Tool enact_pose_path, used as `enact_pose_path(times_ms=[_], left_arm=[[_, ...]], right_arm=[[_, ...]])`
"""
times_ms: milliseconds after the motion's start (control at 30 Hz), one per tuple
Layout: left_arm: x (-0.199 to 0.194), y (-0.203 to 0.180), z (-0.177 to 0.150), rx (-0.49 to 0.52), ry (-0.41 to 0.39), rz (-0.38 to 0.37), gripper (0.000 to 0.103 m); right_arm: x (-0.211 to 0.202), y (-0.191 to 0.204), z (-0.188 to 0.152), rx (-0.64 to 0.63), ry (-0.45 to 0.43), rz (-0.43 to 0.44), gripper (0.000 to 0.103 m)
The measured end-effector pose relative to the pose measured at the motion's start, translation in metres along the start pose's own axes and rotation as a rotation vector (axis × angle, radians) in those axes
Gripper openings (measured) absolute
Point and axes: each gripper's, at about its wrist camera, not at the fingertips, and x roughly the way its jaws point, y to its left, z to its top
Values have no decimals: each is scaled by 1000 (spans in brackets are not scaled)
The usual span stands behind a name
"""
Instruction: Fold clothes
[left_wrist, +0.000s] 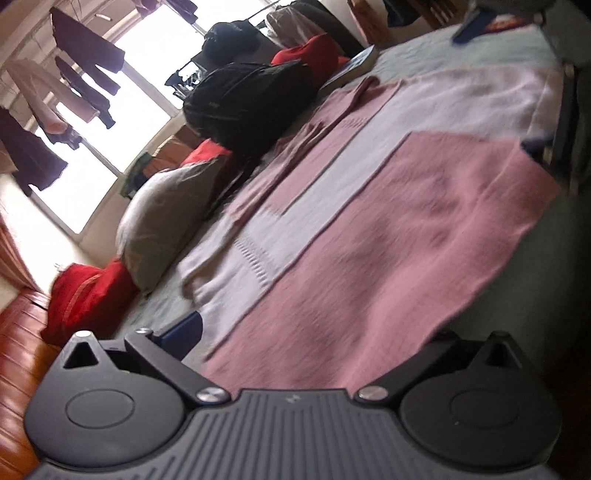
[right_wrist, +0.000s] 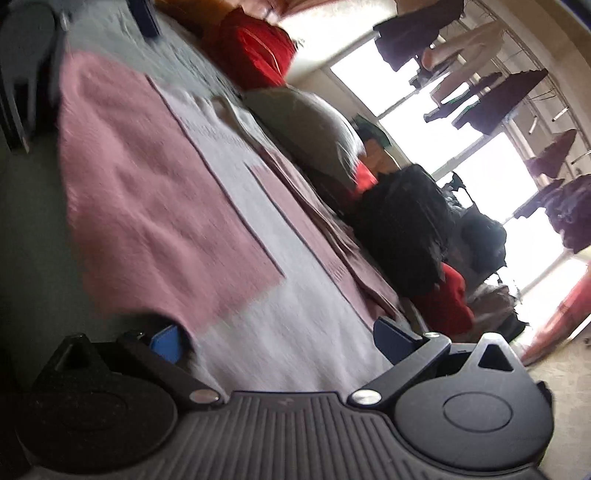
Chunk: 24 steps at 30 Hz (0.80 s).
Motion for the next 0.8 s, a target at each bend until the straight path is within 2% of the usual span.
enact_pose_path(times_ms=[167,400,700,800], left_arm=[[2,1,-5,41,24,53,103],[16,-19,16,90,2,84,103],[18,-17,8,122,-47,63,102],[19,-11,6,92,-56,28,102]], right_arm=[[3,-2,-9,-29,38,-31,103],[13,19,11,-93,26,-78,103],[18,0,0,-31,89,-49,103],[20,4,2,-69,90,-51,103]])
